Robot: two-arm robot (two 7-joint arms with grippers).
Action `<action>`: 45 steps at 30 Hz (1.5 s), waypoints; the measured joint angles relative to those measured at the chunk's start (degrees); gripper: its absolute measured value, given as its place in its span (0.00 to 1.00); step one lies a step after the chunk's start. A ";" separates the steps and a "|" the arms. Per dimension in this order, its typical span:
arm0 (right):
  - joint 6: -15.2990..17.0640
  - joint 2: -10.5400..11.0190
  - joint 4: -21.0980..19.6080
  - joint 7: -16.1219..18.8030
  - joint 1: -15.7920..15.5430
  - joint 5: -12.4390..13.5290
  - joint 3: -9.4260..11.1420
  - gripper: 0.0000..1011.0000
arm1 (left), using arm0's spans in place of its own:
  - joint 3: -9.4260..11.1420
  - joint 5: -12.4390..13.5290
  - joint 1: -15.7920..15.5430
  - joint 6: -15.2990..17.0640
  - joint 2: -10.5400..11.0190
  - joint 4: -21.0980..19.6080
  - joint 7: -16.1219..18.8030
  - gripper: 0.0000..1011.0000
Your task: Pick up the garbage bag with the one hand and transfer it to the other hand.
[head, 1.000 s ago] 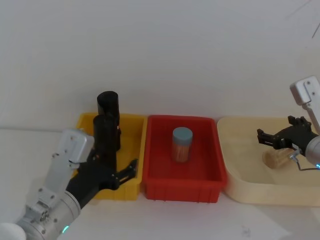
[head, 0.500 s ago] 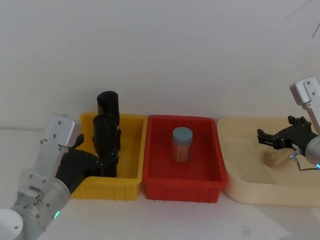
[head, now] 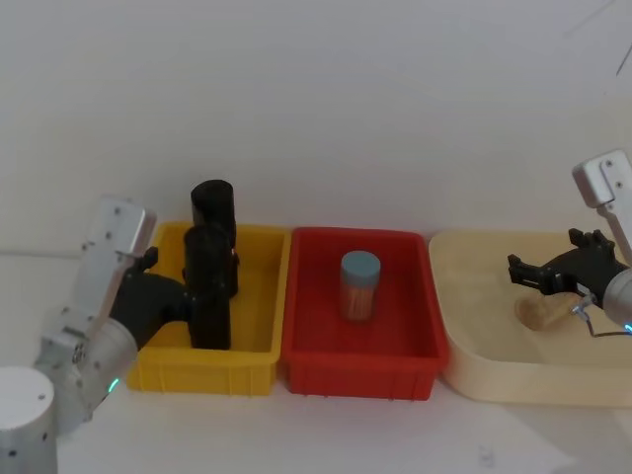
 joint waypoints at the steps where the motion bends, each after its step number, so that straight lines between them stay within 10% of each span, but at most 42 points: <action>1: 0.00 0.00 0.00 0.00 0.00 0.00 0.00 0.99 | 0.02 -0.05 -0.36 0.06 -0.09 0.45 -0.21 0.99; 28: 0.00 0.00 0.00 0.00 0.00 0.00 0.00 0.99 | 3.29 -6.34 -12.44 3.20 -2.18 16.58 -16.77 0.98; 45: 0.00 0.00 0.00 0.00 0.00 0.00 0.00 0.99 | 4.24 -7.89 -14.47 3.95 -2.53 19.61 -20.43 0.63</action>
